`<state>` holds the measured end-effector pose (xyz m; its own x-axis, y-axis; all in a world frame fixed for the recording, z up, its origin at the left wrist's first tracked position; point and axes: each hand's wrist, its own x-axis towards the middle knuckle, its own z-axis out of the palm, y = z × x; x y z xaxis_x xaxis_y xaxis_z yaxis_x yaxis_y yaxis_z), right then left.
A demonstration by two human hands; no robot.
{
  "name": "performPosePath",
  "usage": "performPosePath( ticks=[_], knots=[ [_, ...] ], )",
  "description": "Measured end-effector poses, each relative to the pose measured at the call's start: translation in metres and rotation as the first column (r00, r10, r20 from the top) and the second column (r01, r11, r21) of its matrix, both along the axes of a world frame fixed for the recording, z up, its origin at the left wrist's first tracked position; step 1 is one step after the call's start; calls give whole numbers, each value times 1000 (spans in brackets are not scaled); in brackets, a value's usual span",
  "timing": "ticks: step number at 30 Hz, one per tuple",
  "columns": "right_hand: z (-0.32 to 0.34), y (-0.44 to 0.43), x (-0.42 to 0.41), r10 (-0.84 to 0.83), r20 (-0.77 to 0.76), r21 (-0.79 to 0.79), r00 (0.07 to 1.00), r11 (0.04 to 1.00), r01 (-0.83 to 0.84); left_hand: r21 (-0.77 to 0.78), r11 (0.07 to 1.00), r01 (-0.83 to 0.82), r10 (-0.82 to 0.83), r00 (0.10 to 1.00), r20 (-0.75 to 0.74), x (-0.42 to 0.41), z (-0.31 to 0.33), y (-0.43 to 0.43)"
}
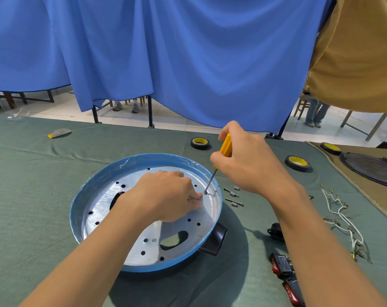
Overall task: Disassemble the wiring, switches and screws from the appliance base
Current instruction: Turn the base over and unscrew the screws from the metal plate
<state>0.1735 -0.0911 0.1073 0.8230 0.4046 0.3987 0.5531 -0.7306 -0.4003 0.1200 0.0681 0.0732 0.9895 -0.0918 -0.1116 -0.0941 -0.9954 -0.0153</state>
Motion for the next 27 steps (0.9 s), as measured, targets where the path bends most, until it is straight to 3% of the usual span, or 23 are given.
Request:
performPosePath(
  ticks=[6, 11, 15, 20, 23, 27],
  knots=[
    [0, 3, -5, -55, 118, -9, 991, 998, 57, -22, 1000, 15, -15, 1000, -5, 1, 0, 1],
    [0, 4, -7, -41, 112, -40, 993, 998, 45, -28, 999, 22, -22, 1000, 2, 0, -1, 2],
    [0, 3, -8, -110, 169, -28, 980, 993, 116, -58, 998, 17, -11, 995, 98, 1, -2, 0],
    [2, 3, -8, -46, 81, -23, 996, 999, 48, -13, 1000, 8, -5, 983, 181, 2, -9, -4],
    [1, 3, -8, -90, 106, -30, 990, 995, 94, 35, 999, 17, -26, 966, 258, 5, -12, -1],
    [2, 2, -4, -67, 102, -12, 993, 998, 69, -118, 991, 57, -19, 954, 299, 10, -13, -2]
  ],
)
